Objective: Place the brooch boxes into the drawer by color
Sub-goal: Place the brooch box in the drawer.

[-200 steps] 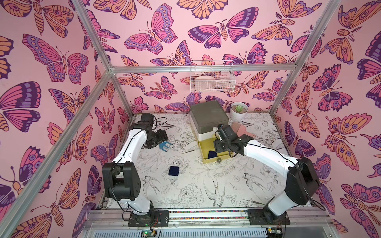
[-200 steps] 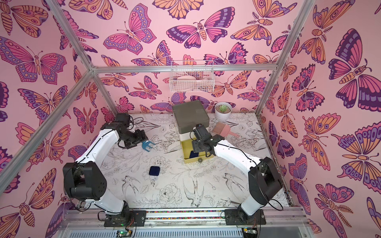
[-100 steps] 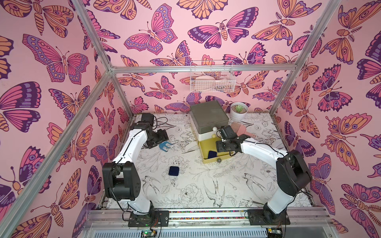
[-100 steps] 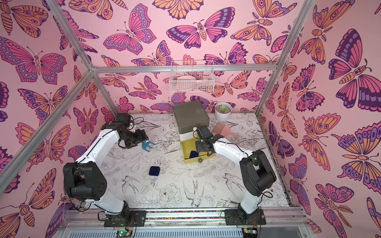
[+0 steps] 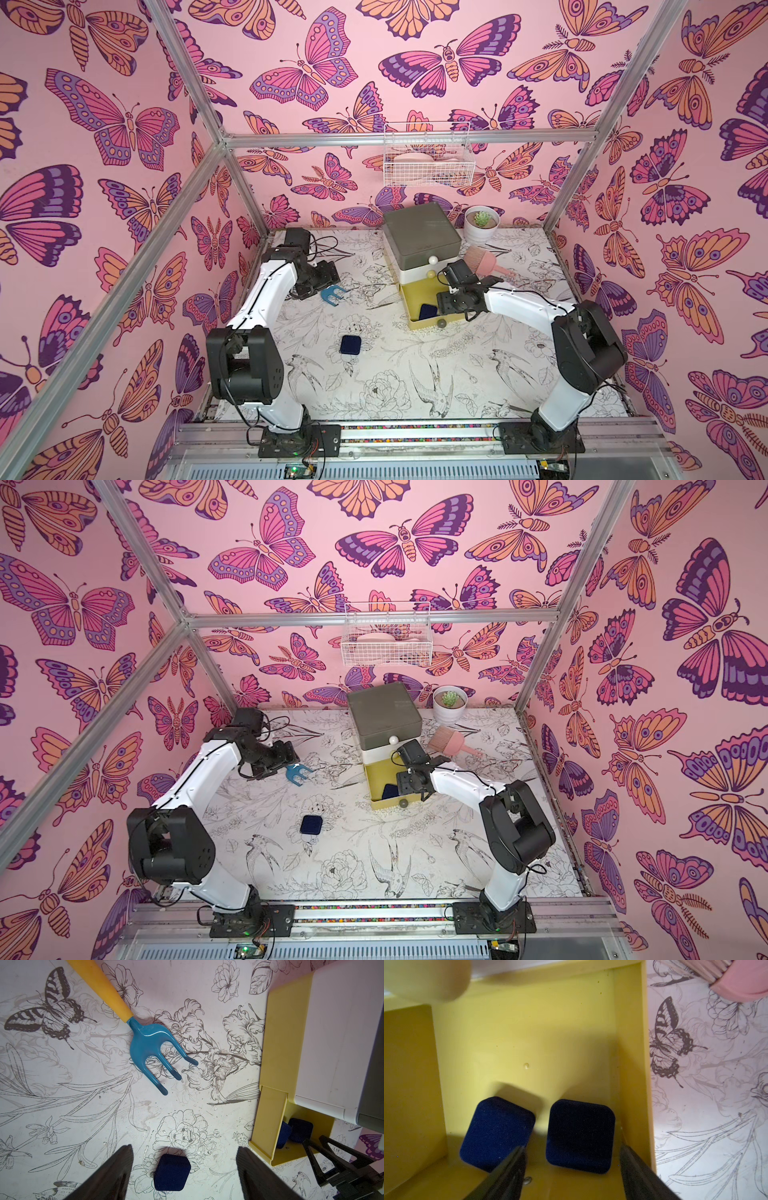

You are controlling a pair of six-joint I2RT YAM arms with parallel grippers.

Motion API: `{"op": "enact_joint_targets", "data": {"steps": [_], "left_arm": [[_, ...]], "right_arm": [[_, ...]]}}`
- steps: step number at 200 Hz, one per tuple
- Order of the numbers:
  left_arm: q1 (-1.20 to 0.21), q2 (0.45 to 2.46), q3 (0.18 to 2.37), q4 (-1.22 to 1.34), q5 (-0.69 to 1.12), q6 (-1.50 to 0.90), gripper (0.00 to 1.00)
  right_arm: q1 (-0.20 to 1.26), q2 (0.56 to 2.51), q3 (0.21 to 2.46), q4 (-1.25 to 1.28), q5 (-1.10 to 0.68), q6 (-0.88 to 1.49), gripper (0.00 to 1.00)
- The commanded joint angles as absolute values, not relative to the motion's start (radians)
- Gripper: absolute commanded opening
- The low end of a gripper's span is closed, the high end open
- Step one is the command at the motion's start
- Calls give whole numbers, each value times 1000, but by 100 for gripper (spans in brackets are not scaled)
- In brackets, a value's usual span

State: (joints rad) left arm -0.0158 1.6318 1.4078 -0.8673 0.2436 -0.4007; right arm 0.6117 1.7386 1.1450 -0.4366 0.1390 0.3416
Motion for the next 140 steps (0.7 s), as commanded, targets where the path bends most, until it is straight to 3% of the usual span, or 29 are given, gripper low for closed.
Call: {"op": "enact_joint_targets", "data": {"steps": [1,37,77,116,140], "left_arm": [[-21,1622,1407,-876,250,-399,84],[-17,1616,1414,-876,241,-406,84],[26,1614,1437,-876,274,-410,84],[92,1587,1441,-876,276,-389,85],[126,1569,1423,-876,268,-374,85]], "right_arm": [[607,1745,1159,-449,159,328,78],[628,1678,1173,-454,179,295,80],[750,1621,1221,-437,206,205,82],[858,1588,1233,-272,-12,103,87],[918,1671,1308,-221,-162,60,90]]}}
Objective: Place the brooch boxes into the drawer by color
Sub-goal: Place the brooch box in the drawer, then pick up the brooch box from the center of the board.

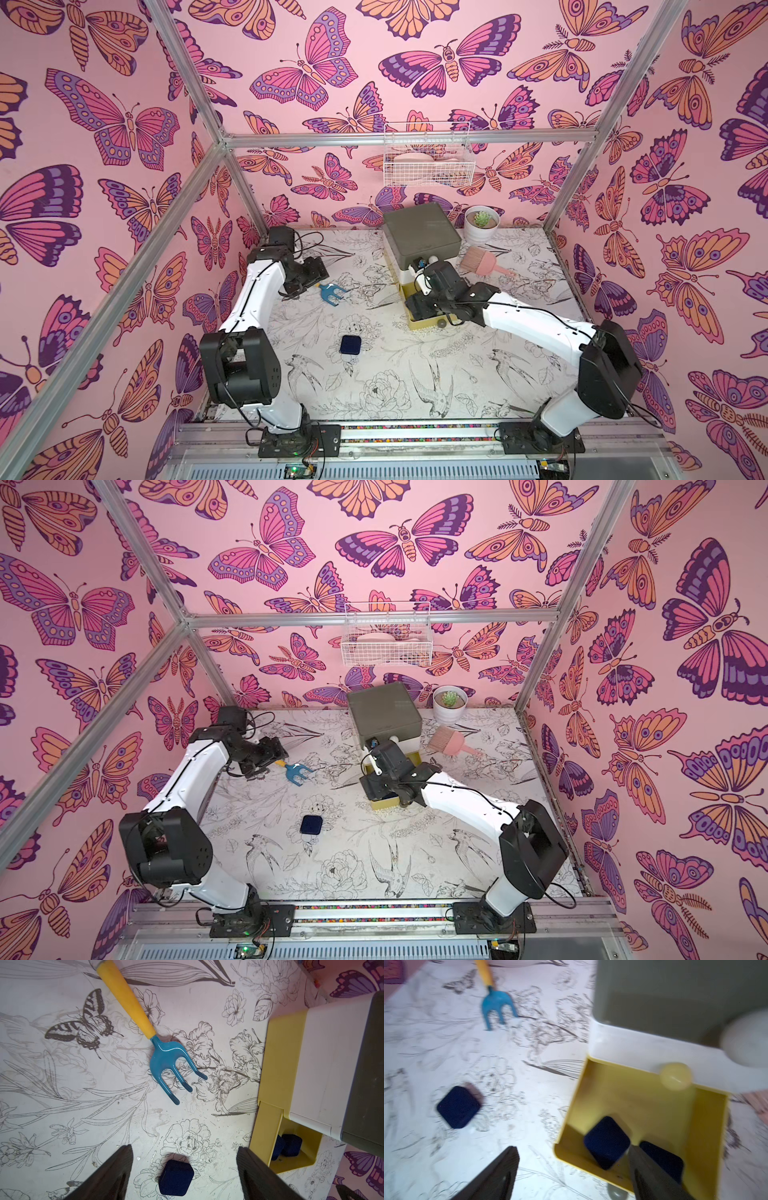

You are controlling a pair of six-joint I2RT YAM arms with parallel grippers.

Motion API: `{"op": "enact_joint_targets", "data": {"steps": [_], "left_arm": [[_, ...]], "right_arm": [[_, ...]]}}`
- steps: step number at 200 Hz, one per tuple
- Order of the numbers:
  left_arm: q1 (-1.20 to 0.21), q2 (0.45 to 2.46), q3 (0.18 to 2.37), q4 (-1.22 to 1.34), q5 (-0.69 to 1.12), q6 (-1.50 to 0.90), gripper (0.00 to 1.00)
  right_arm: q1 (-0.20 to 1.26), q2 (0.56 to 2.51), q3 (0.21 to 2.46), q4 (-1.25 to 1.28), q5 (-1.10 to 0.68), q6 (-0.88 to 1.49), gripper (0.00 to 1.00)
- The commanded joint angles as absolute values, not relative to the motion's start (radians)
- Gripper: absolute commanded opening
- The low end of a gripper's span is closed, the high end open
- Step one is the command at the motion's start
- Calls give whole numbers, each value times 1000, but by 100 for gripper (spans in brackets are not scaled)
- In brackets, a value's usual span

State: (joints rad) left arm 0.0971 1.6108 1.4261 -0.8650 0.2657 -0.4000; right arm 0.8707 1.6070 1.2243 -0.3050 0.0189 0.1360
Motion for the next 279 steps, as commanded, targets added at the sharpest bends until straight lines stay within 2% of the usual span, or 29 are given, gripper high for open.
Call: {"op": "enact_joint_targets", "data": {"steps": [1,44,100,220,255,279], "left_arm": [[127,1567,1423,-876,268,-374,85],[137,1535,1374,-876,267,-374,85],[136,1514,1325,-874,274,-374,85],[137,1526,1312,-864,288,-382,85],[137,1531,1316,-864,291,-380,85],[137,1530,1321,-864,296,-381,85]], "right_arm": [[922,1683,1319,-223,-174,59,91],[999,1945,1488,-208,-285,5,92],[1065,2183,1719,-360,-336,-113,91],[1097,2282,1748,-415,-334,-161,91],[1098,2304,1772,-430,-300,-156,88],[1098,2310,1771,-421,-272,-145,82]]}}
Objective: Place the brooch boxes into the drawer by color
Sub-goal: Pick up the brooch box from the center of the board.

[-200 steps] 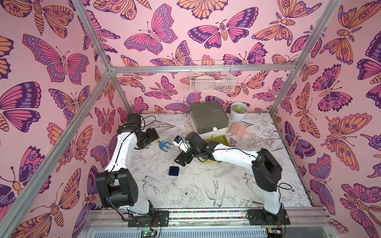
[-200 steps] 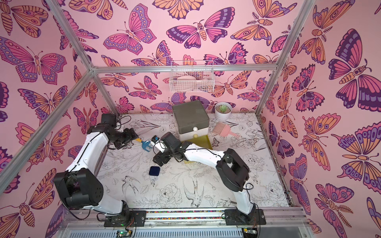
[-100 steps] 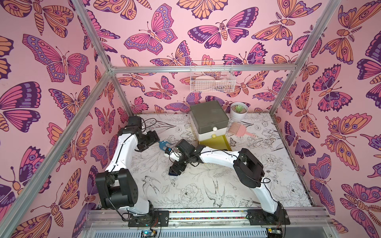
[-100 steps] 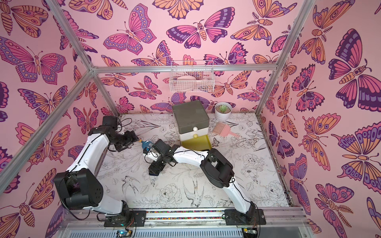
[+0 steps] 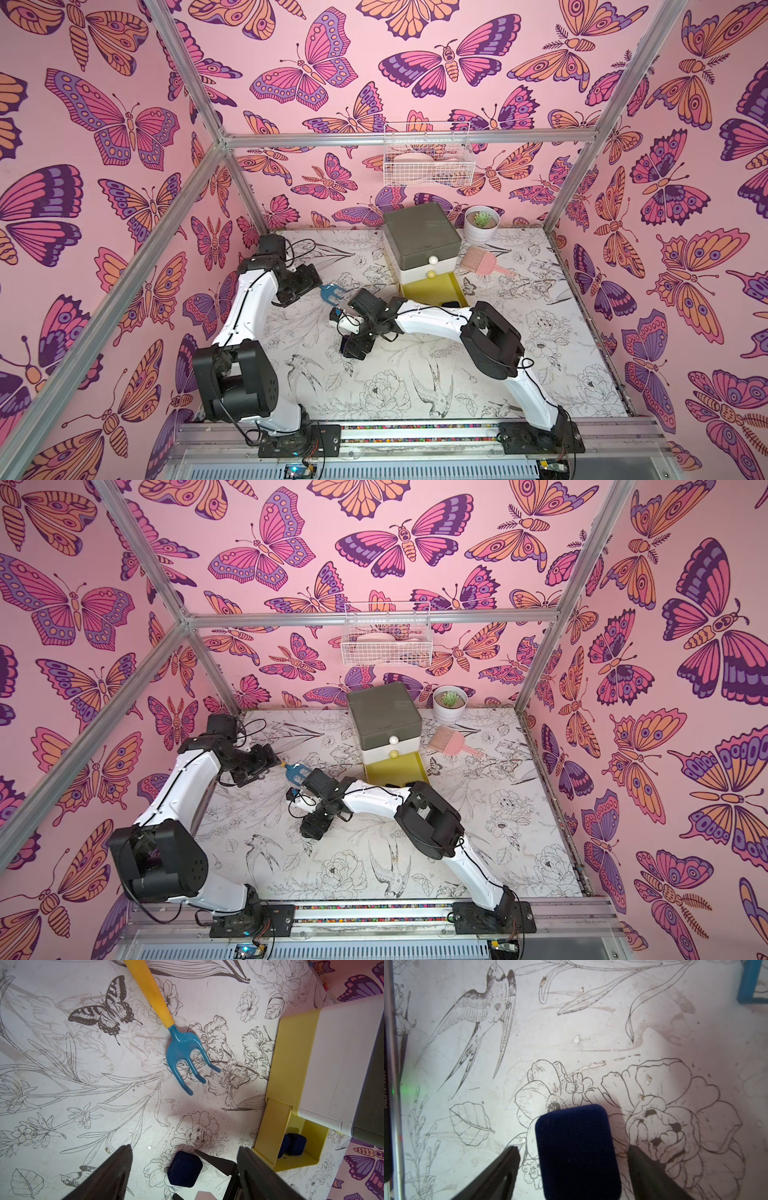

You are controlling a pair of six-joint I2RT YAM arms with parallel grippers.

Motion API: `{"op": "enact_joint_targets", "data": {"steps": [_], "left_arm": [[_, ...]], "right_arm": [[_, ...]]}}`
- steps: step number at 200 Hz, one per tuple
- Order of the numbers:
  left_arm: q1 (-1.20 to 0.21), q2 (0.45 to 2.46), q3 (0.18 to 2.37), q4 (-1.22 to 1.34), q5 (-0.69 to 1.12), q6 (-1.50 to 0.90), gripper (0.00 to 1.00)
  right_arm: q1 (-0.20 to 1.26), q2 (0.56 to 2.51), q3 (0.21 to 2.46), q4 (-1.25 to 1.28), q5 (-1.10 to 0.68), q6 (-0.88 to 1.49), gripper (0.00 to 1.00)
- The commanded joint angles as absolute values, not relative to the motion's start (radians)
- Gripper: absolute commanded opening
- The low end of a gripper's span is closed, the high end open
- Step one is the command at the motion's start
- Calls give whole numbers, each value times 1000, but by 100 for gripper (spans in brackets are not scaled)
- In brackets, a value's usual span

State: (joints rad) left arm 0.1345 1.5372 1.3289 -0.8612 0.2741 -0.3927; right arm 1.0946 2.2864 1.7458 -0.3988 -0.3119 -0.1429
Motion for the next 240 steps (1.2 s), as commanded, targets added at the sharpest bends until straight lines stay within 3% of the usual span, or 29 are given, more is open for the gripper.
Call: {"op": "enact_joint_targets", "data": {"steps": [1,36,77,151,240], "left_arm": [[137,1530,1321,-864,296,-381,85],[137,1532,1328,-865,296,-379,86],[137,1536,1329,-865,299,-379,86],[133,1557,1350,-863,308,-384,86],[111,1576,1348,-858,303,-384,86]], "right_arm": [[1098,2310,1771,-421,-271,-145,82],[1098,2326,1773,-421,-241,-152,74],[1098,2308,1766,-412,-209,-144,52],[1023,2127,1714,-333,-142,45,52],[758,1580,1141,-57,63,249,54]]}}
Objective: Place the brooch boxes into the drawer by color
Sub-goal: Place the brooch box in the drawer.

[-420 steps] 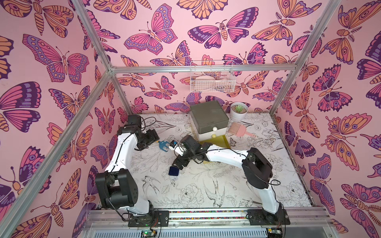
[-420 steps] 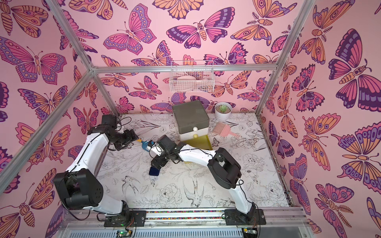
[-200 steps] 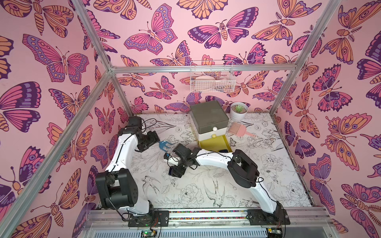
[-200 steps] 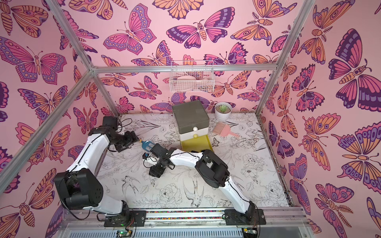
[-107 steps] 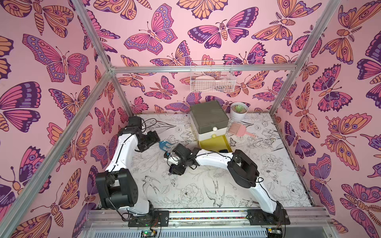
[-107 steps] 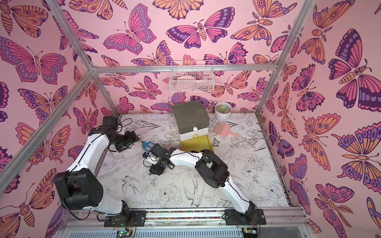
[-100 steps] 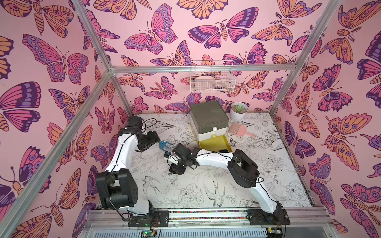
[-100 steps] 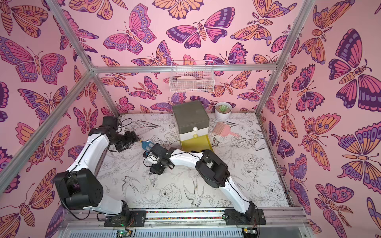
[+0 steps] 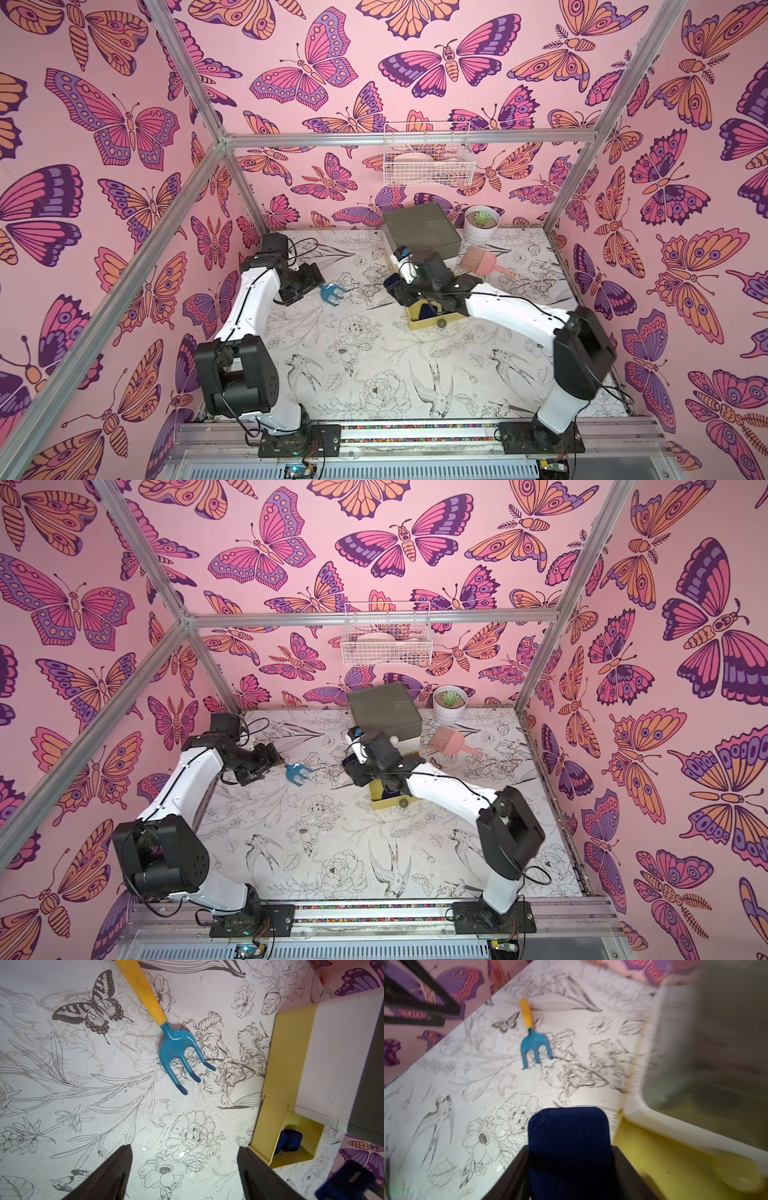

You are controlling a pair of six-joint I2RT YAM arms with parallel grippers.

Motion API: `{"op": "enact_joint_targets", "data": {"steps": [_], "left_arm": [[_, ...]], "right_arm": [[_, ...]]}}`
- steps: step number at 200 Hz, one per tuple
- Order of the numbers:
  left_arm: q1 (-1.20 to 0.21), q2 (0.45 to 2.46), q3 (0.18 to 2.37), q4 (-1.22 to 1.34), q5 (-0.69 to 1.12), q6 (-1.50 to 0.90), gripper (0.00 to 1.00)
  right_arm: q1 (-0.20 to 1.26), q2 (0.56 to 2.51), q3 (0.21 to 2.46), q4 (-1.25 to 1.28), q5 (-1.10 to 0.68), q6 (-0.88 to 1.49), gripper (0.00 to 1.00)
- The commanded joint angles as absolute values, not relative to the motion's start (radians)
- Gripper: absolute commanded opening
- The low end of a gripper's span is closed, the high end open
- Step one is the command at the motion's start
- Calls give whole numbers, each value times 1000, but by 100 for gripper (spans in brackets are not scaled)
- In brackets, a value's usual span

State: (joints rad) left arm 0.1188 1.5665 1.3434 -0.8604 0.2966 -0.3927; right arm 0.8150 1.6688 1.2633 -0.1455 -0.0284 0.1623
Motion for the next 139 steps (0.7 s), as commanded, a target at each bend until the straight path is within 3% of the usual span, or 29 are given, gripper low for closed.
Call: {"op": "enact_joint_targets", "data": {"steps": [1,18,64,139], "left_arm": [[111,1576,1348,-858,303,-385,86],[107,1572,1338,-847,303,-389,86],[100,1576,1337,-846,306,-391,86],[95,1585,1343,-846,304,-390,86]], "right_arm": [[755,1579,1134,-54,67,251,54],[711,1474,1038,-19,142,293,54],[556,1349,826,93,128,458,55],[491,1525,888,100,-4,450,56]]}}
